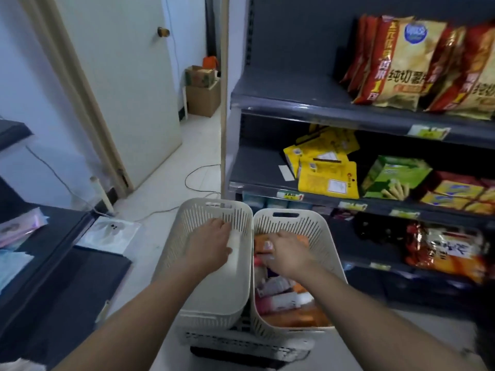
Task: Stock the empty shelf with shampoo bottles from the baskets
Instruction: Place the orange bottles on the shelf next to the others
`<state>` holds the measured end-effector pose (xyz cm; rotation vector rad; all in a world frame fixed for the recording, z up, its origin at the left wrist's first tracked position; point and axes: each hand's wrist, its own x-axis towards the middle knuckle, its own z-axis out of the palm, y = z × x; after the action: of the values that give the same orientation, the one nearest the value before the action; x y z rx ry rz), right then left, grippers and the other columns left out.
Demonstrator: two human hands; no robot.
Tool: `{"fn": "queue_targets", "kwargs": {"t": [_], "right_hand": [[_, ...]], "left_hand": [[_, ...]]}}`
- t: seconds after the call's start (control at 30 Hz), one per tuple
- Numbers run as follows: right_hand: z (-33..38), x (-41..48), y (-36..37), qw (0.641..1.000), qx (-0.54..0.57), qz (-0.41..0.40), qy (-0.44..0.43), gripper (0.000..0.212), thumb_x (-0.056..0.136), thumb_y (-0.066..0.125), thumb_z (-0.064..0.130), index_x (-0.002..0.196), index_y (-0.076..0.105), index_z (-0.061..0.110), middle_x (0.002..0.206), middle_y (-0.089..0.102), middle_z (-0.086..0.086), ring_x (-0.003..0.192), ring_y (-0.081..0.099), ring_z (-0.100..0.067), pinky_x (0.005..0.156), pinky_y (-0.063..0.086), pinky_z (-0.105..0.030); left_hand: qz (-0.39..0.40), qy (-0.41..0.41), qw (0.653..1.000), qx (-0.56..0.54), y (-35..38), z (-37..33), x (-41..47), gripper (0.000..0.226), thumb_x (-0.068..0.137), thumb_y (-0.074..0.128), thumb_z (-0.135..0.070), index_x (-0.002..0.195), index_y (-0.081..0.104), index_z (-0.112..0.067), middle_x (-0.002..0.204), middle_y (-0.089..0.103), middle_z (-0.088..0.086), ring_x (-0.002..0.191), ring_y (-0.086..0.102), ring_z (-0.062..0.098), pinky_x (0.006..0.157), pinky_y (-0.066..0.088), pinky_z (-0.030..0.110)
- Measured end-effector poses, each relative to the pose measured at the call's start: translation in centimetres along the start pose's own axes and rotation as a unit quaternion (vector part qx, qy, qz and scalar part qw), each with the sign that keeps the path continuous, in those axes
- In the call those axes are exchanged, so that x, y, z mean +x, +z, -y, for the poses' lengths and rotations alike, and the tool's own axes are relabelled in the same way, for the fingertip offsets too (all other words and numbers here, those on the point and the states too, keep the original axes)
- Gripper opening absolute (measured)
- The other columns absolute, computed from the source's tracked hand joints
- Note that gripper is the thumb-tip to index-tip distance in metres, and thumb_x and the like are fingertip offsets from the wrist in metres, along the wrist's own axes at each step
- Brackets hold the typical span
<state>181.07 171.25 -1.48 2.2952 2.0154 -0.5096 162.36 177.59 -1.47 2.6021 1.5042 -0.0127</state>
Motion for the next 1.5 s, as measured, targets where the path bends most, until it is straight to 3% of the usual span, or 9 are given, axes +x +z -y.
{"fn": "queue_targets", "kwargs": {"t": [0.17,0.47,0.67,0.8,0.97,1.1,1.23,1.37,1.5], "right_hand": [[-5.7,-0.3,1.8,0.996,0.047,0.015,0.071,0.061,0.086,0.066,0.037,0.141,0.046,0.021,0.139,0.051,-0.009,0.127,0.048,-0.028,0.105,0.044,-0.039],[-11.8,0.0,6.6,0.977,0.068,0.105,0.17,0.057,0.087,0.063,0.036,0.14,0.048,0.021,0.133,0.056,-0.009,0.125,0.05,-0.028,0.101,0.044,-0.037],[-13.9,-0.3,11.3,0.939,0.17,0.178,0.242,0.037,0.092,0.057,0.028,0.125,0.06,0.012,0.126,0.062,-0.007,0.117,0.059,-0.024,0.091,0.043,-0.026],[-14.9,-0.2,13.8,0.904,0.251,0.18,0.295,0.046,0.095,0.055,0.033,0.138,0.05,0.017,0.129,0.062,-0.005,0.117,0.059,-0.021,0.097,0.043,-0.028],[-15.8,1.0,18.0,0.829,0.363,0.163,0.394,0.039,0.081,0.064,0.035,0.115,0.068,0.017,0.111,0.072,-0.008,0.099,0.068,-0.022,0.089,0.056,-0.039],[-15.3,1.6,17.8,0.736,0.429,0.068,0.52,0.024,0.091,0.06,0.021,0.108,0.07,0.007,0.104,0.072,-0.012,0.092,0.068,-0.026,0.075,0.049,-0.027],[-14.4,2.4,18.4,0.579,0.508,-0.032,0.637,0.041,0.086,0.065,0.022,0.117,0.06,-0.004,0.11,0.067,-0.024,0.098,0.068,-0.034,0.075,0.051,-0.032],[-14.8,3.3,19.6,0.523,0.619,0.017,0.585,0.041,0.091,0.06,0.009,0.131,0.057,0.0,0.105,0.065,-0.028,0.064,0.065,-0.006,0.052,0.051,-0.011],[-15.3,4.5,21.7,0.512,0.648,-0.006,0.563,0.053,0.074,0.073,0.024,0.125,0.062,0.015,0.111,0.069,-0.016,0.102,0.067,-0.035,0.09,0.057,-0.051]], "left_hand": [[0.038,0.074,0.996,0.043,2.2,-5.1,3.9,0.047,0.091,0.055,-0.041,0.133,0.045,-0.022,0.134,0.051,-0.001,0.123,0.048,0.02,0.092,0.043,0.037],[0.155,0.169,0.973,-0.007,9.2,-10.8,10.7,0.059,0.089,0.058,-0.029,0.144,0.038,-0.018,0.142,0.044,0.007,0.131,0.039,0.026,0.106,0.037,0.037],[0.233,0.18,0.956,0.01,14.1,-11.8,13.0,0.038,0.092,0.053,-0.028,0.128,0.05,-0.015,0.135,0.047,0.008,0.128,0.042,0.026,0.097,0.042,0.037],[0.266,0.164,0.95,0.012,16.9,-11.5,14.8,0.04,0.086,0.061,-0.028,0.123,0.052,-0.019,0.132,0.05,0.005,0.126,0.045,0.026,0.101,0.044,0.037],[0.262,0.113,0.958,0.003,20.9,-11.0,18.0,0.06,0.079,0.062,-0.037,0.134,0.044,-0.022,0.139,0.046,0.007,0.125,0.047,0.027,0.097,0.049,0.042],[0.214,0.13,0.968,0.011,23.2,-10.5,20.3,0.092,0.068,0.071,-0.034,0.147,0.023,-0.035,0.149,0.034,-0.001,0.134,0.037,0.025,0.108,0.036,0.052],[0.213,0.096,0.971,0.044,23.9,-10.8,21.9,0.075,0.085,0.062,-0.027,0.147,0.022,-0.015,0.148,0.031,0.013,0.138,0.029,0.031,0.111,0.028,0.056],[0.211,0.083,0.972,0.057,25.0,-10.5,23.2,0.076,0.085,0.065,-0.03,0.146,0.024,-0.012,0.146,0.035,0.013,0.133,0.032,0.033,0.106,0.035,0.053],[0.226,0.056,0.97,0.066,25.6,-10.6,24.2,0.069,0.079,0.066,-0.045,0.135,0.04,-0.013,0.141,0.041,0.013,0.13,0.034,0.034,0.107,0.033,0.05]]}}
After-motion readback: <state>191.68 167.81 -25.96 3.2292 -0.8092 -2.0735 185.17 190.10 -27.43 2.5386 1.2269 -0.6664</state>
